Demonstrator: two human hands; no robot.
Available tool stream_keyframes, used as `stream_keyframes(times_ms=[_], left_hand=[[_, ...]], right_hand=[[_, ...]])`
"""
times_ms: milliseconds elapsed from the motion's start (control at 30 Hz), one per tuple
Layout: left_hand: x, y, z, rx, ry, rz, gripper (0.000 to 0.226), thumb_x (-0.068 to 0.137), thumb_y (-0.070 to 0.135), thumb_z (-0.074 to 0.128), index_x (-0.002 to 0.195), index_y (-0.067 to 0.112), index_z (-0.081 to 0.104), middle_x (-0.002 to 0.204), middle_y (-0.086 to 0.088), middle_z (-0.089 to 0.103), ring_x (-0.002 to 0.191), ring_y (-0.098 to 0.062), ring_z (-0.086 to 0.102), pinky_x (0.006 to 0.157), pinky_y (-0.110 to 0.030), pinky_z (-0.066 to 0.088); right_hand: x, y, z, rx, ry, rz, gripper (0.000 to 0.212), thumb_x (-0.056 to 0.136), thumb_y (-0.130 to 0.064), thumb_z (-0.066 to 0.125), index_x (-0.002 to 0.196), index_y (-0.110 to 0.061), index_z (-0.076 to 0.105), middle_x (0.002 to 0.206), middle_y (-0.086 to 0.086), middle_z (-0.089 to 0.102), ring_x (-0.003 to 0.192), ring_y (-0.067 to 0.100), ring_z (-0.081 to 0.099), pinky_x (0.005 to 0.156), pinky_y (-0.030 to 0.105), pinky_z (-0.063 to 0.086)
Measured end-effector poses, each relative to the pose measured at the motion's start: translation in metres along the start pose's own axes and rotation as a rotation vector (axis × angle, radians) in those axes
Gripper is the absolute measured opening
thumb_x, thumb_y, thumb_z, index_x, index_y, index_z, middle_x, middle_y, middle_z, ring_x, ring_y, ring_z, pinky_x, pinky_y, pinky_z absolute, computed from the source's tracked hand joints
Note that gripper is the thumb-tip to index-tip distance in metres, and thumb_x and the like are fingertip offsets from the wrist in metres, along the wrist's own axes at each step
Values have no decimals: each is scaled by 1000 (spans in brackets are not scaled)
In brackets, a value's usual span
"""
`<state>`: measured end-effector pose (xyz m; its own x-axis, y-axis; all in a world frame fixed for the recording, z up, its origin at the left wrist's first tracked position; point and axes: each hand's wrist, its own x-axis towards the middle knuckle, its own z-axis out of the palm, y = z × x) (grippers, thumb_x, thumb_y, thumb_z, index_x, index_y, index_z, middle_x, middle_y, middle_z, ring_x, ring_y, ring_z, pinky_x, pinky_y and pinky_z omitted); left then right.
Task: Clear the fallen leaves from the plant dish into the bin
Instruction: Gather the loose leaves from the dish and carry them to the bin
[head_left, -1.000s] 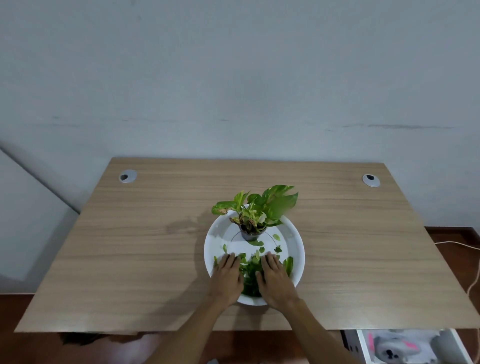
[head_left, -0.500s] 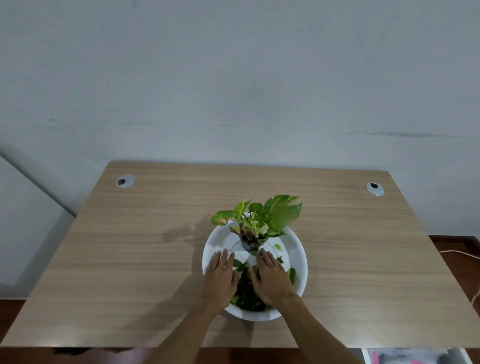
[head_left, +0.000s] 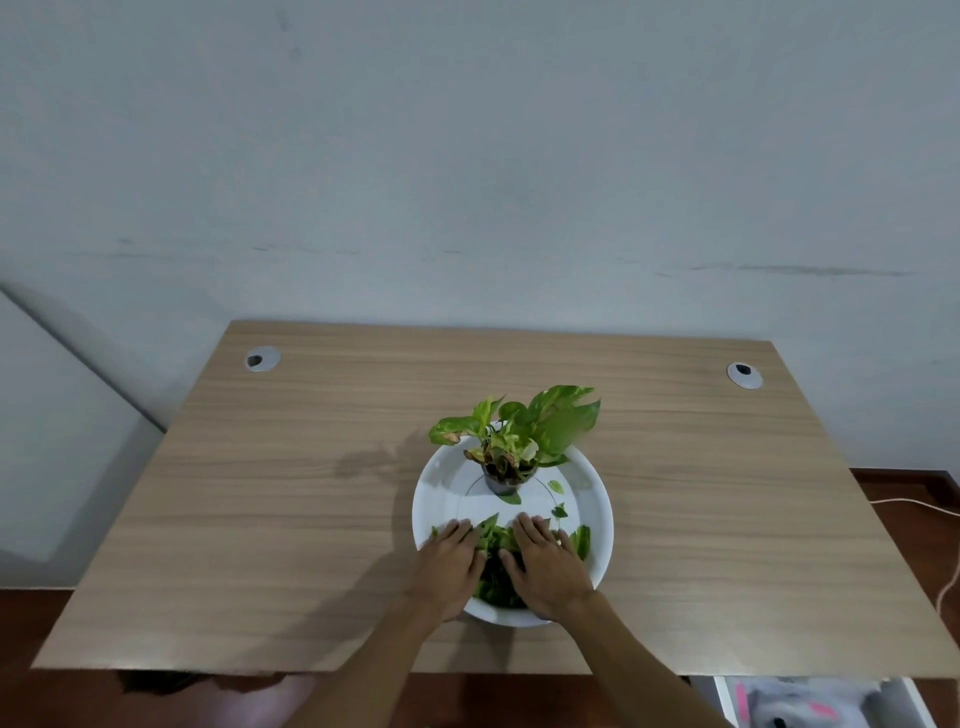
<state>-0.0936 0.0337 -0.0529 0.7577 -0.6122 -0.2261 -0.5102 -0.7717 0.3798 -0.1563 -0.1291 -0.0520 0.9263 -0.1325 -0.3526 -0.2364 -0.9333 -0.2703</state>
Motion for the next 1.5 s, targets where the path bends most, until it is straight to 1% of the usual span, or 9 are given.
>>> stream_keyframes(times_ms=[133,300,467,533,733,967,1067,1267,1500], left_hand=[[9,2,-6,-120,111,-77,53,97,41,27,142,18,43,146,0,47,139,-14,38,116,-28,26],[38,11,-13,-606,62,-207,67,91,39,57,149,25,26,132,-3,61,107,-24,63,92,-33,50],[68,20,-23,-793,170,-182,66,82,28,73,138,24,38,126,12,57,117,-6,51,99,-25,40],[77,21,-26,-845,178,-226,63,76,21,79,131,18,46,118,8,60,113,-10,53,96,-25,40],[89,24,-20,-886,221,-267,60,65,26,86,117,18,57,113,2,69,109,-18,61,96,-39,49],[80,20,-36,-946,271,-196,62,70,19,85,120,28,50,107,27,57,98,10,51,79,-3,42],[75,16,-42,-913,286,-200,59,69,22,86,120,24,55,107,19,60,102,0,55,85,-16,43],[76,15,-40,-882,255,-185,53,72,21,84,114,29,53,103,28,58,101,0,56,87,-22,42],[82,28,-25,-870,295,-213,65,68,31,85,124,18,54,111,11,64,103,-3,58,90,-23,46]], right_hand=[[4,-1,-9,78,6,26,97,82,-71,-10,156,-14,16,165,5,13,152,21,9,122,43,9],[21,4,-12,95,7,-9,62,103,-47,23,156,-15,15,165,3,13,152,20,8,123,42,10],[29,10,-8,43,0,-104,59,104,-42,23,156,-16,14,164,1,14,152,19,6,123,43,9],[29,11,-7,50,14,-111,60,104,-42,23,157,-15,12,164,0,15,152,19,7,123,42,9],[29,17,-1,74,26,-113,61,104,-44,23,156,-14,15,164,0,15,152,17,8,122,40,10],[25,24,4,44,53,-127,68,100,-54,9,156,-17,20,164,-3,17,152,16,8,123,38,10],[16,26,2,43,48,-139,79,91,-58,-1,155,-19,23,163,-3,21,152,17,11,124,39,13],[-2,25,-8,139,129,-152,47,104,-31,32,150,-23,34,154,-1,39,147,16,25,121,28,15],[35,49,-9,50,112,24,66,97,-25,29,155,-5,6,165,11,7,153,24,3,124,36,6]])
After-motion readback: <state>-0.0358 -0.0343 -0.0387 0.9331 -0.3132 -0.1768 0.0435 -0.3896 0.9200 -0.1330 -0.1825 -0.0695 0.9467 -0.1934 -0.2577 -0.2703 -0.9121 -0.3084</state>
